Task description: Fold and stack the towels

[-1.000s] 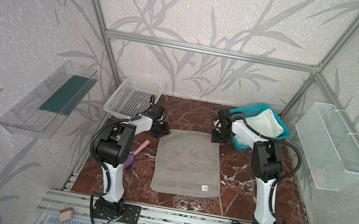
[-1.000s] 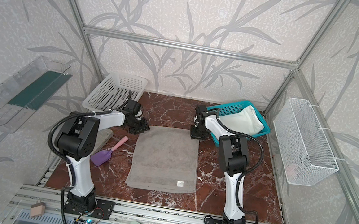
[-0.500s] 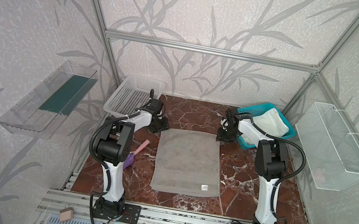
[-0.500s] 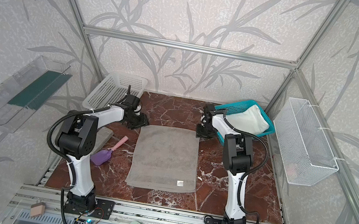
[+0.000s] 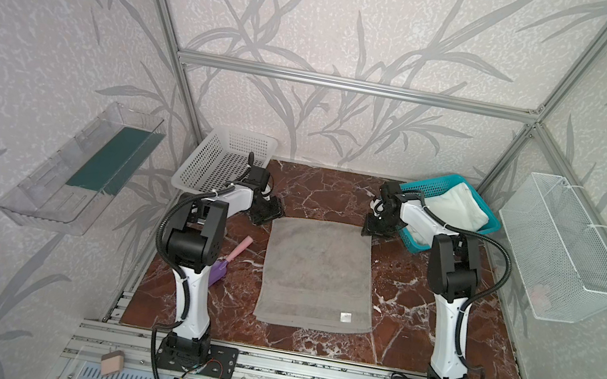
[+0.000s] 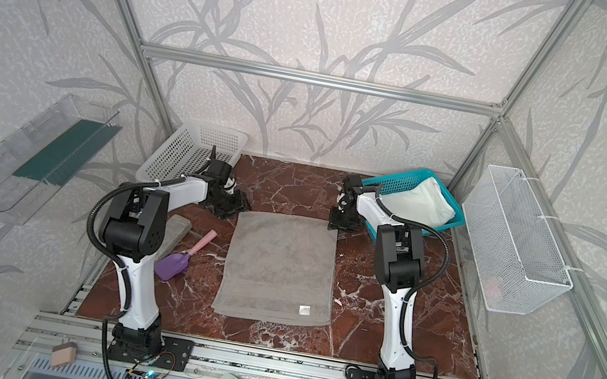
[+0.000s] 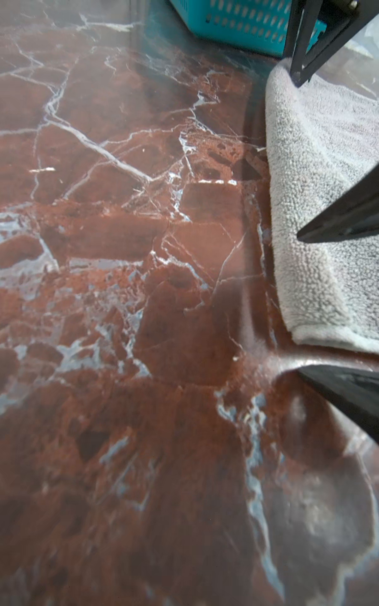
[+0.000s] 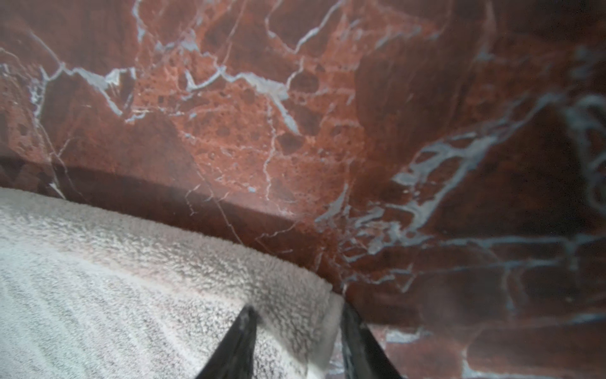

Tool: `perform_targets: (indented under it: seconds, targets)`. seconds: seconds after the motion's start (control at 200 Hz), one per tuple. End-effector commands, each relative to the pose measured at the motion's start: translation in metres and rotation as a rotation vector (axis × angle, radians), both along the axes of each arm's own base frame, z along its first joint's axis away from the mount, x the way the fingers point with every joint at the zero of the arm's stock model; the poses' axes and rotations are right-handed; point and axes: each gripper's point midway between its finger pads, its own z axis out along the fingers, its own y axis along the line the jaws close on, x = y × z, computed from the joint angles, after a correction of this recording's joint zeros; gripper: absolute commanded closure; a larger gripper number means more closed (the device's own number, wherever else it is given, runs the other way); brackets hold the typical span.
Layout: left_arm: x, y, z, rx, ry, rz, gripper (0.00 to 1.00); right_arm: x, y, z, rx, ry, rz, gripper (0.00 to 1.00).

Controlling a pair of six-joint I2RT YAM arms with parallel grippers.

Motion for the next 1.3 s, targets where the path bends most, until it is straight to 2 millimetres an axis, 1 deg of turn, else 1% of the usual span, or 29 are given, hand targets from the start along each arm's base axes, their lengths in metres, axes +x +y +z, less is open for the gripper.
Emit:
perform_targets:
  seconds: [0.0,0.08,0.16,0.195,0.265,0.31,0.345,0.475,0.61,0.755,0.855,0.925,0.995,1.05,1.105,1.2,1.295]
  targets:
    - [-0.01,-0.008,-0.013,-0.032,0.042,-0.01,0.45,0.001,0.004,-0.008,0.029,0.027,-0.006,0.61]
    - [-0.008,-0.009,-0.011,-0.041,0.031,-0.012,0.53,0.001,0.007,-0.009,0.045,0.033,0.001,0.67]
    - [-0.003,-0.01,-0.005,-0.046,0.006,-0.02,0.63,0.002,0.011,-0.005,0.059,0.021,0.015,0.81]
    - [0.002,-0.01,0.001,-0.052,-0.02,-0.022,0.71,0.003,0.012,-0.002,0.064,0.01,0.021,0.87]
    - [0.011,-0.01,0.012,-0.061,-0.085,-0.023,0.87,0.007,0.014,0.009,0.073,-0.027,0.032,0.96]
    - [0.018,-0.009,0.022,-0.066,-0.135,-0.022,0.96,0.012,0.015,0.017,0.074,-0.059,0.041,0.99]
    - [0.023,-0.008,0.03,-0.071,-0.17,-0.026,1.0,0.015,0.015,0.025,0.077,-0.086,0.05,1.0]
    - [0.036,-0.013,0.069,-0.11,-0.299,-0.054,1.0,0.025,0.017,0.054,0.089,-0.177,0.076,1.0]
    - [0.04,-0.015,0.1,-0.115,-0.39,-0.079,1.0,0.032,0.017,0.083,0.091,-0.261,0.092,1.0]
    - [0.035,-0.012,0.121,-0.136,-0.444,-0.092,1.0,0.032,0.016,0.109,0.092,-0.324,0.113,1.0]
    - [0.027,-0.006,0.13,-0.155,-0.474,-0.08,1.0,0.027,0.013,0.118,0.088,-0.342,0.123,1.0]
    - [0.02,0.002,0.132,-0.16,-0.482,-0.062,1.0,0.022,0.011,0.124,0.087,-0.353,0.128,1.0]
    - [0.011,0.011,0.129,-0.171,-0.476,-0.04,1.0,0.016,0.01,0.13,0.098,-0.366,0.126,1.0]
    - [0.002,0.016,0.123,-0.182,-0.465,-0.026,1.0,0.008,0.011,0.127,0.121,-0.364,0.121,1.0]
    - [-0.006,0.021,0.115,-0.197,-0.451,-0.005,1.0,-0.003,0.012,0.119,0.15,-0.35,0.113,1.0]
    - [-0.019,0.028,0.097,-0.247,-0.418,0.039,1.0,-0.02,0.011,0.098,0.183,-0.315,0.088,1.0]
    - [-0.027,0.028,0.089,-0.274,-0.409,0.056,1.0,-0.034,0.015,0.087,0.226,-0.265,0.071,1.0]
